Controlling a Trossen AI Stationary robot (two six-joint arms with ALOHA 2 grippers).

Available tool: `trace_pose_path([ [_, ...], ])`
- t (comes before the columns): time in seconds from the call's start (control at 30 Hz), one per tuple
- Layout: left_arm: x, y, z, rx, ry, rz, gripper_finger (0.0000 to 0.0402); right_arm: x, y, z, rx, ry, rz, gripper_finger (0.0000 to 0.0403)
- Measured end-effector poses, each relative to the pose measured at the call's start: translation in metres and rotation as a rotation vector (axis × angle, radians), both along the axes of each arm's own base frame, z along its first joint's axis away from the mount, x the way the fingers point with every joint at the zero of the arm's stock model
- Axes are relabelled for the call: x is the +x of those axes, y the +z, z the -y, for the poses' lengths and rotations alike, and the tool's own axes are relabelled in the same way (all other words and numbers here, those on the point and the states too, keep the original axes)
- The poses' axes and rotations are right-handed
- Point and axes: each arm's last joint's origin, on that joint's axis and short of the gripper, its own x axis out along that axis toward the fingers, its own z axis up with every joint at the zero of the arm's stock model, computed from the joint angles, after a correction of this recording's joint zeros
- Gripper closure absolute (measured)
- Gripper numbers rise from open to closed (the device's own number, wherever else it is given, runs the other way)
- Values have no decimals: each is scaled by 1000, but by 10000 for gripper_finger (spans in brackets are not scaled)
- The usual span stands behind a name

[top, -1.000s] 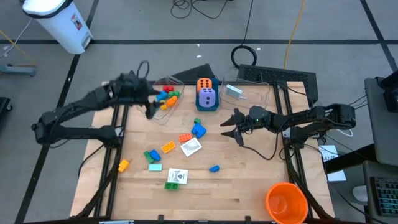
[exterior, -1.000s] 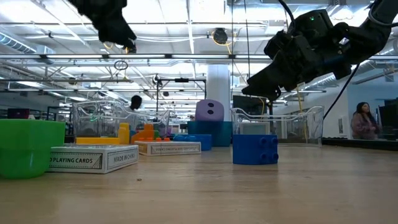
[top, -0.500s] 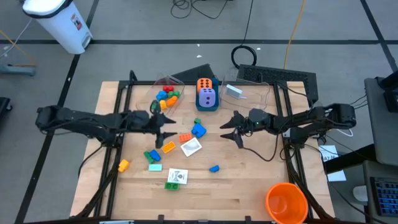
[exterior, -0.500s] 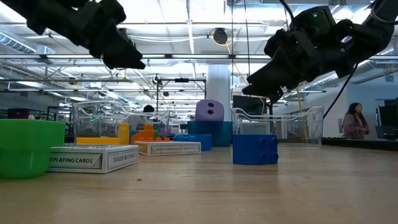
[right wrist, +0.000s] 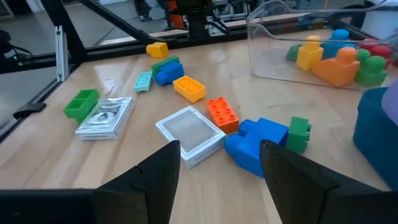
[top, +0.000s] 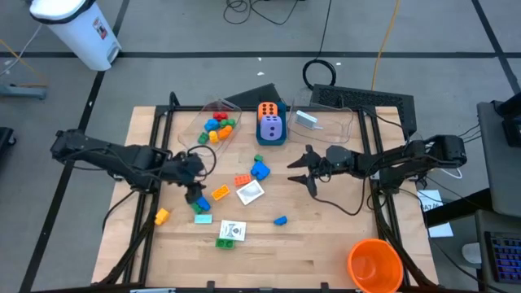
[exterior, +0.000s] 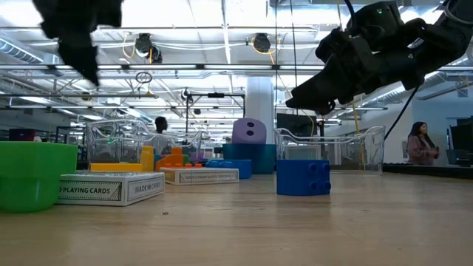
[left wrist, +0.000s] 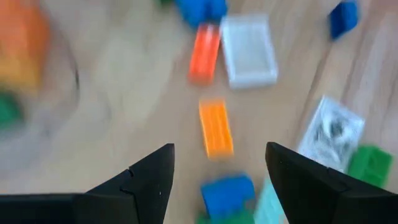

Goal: Pick & Place Toys
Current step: Put the yellow game piece into the left transparent bin

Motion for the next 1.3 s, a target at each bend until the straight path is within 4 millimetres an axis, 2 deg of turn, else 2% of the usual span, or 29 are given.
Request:
trace_pose_path([
  [0.1,-8,-5,1,-153,102,-105,144,0,0,0,-20,-1,0,190],
  [0.23,-23,-12,3,-331,296,-329,144,0,0,0,-49,7,0,190],
  [0.33,-28,-20,7,-373,422,-502,144,0,0,0,-71,12,0,190],
  [0.47,-26,-29,20,-385,513,-641,144,0,0,0,-117,24,3,190],
  [0.67,-14,-46,45,-358,589,-725,144,0,0,0,-128,28,3,190],
  [0.83,-18,-51,60,-351,694,-771,144,0,0,0,-128,27,3,190],
  [1.1,-38,-49,71,-287,929,-886,144,0,0,0,-151,34,4,190],
  [1.3,-45,-55,74,-262,954,-912,144,0,0,0,-155,35,4,190],
])
